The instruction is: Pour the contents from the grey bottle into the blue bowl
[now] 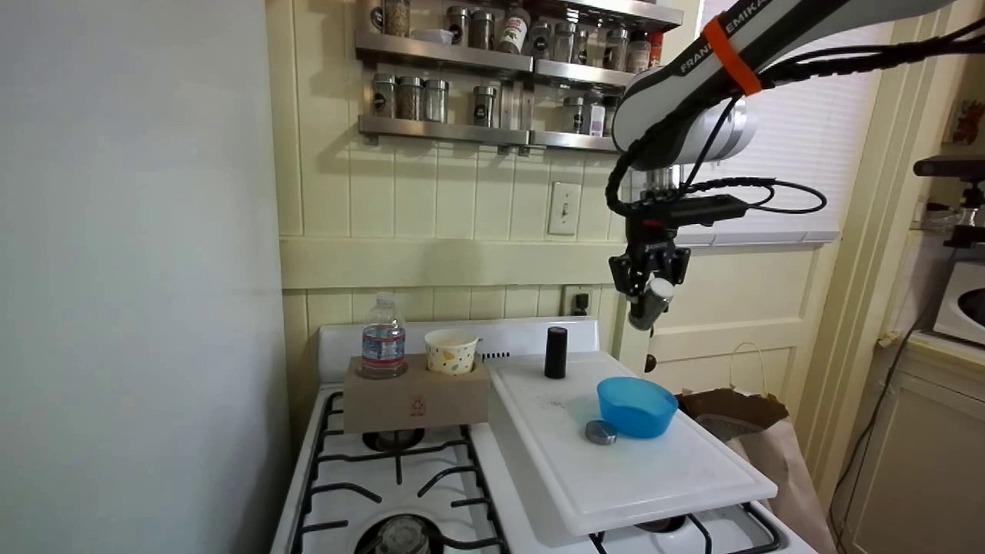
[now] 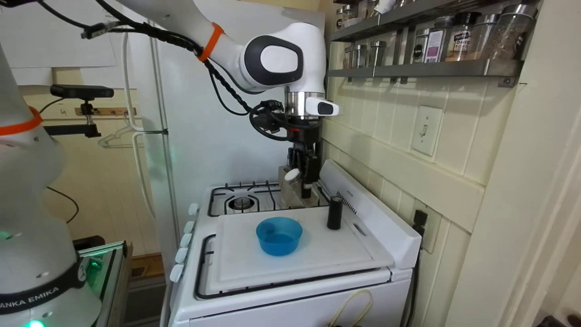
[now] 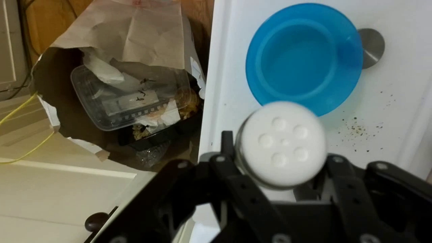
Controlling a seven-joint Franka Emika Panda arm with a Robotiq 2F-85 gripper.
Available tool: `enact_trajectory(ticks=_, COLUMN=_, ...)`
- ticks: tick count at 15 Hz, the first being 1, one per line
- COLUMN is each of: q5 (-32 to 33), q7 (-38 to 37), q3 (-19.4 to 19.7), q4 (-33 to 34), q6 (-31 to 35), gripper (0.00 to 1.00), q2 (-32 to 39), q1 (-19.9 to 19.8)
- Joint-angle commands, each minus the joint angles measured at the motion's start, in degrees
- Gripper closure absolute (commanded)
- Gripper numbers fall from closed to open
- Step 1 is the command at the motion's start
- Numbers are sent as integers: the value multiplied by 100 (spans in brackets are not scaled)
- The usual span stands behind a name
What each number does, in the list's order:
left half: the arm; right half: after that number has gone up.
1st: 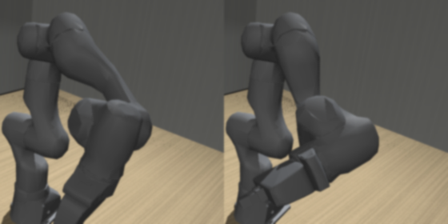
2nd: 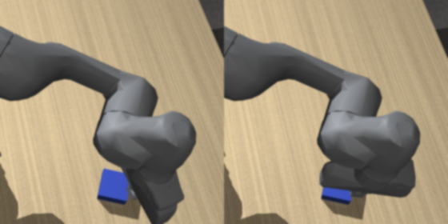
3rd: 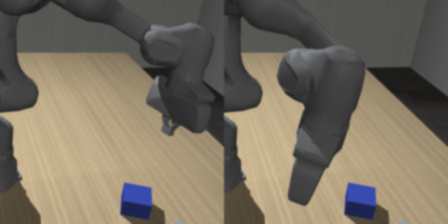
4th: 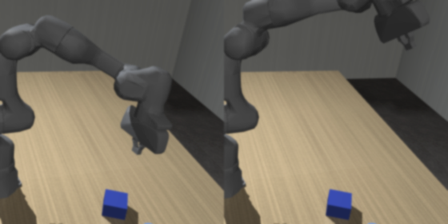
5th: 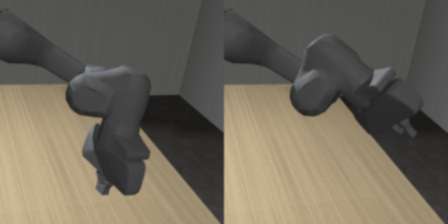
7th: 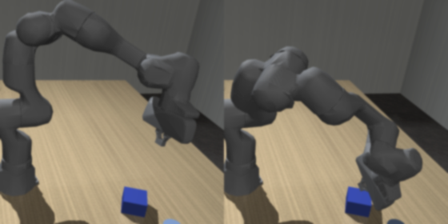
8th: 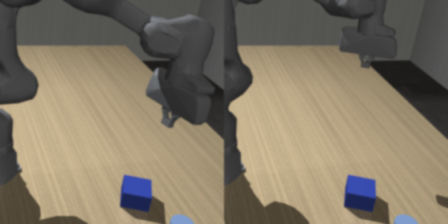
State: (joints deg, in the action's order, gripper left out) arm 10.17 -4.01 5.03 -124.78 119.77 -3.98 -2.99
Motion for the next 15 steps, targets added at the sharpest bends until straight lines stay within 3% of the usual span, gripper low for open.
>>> enact_trajectory(ticks=1, q5=-635, q7=495, q3=30, q4=758, q6=-501, gripper=77, q2=702, q1=-76)
enact_trajectory(ticks=5, q5=-1243, q7=676, q3=3, q4=1572, q6=-1136, gripper=77, q2=1547, q1=-158)
enact_trajectory(ticks=9, q5=-1363, q7=584, q3=27, q4=2288, q6=-1967, gripper=77, q2=2175, q1=-273)
enact_trajectory(ticks=15, q5=-1467, q7=515, q3=52, q4=2898, q6=-2571, gripper=77, q2=2791, q1=-510)
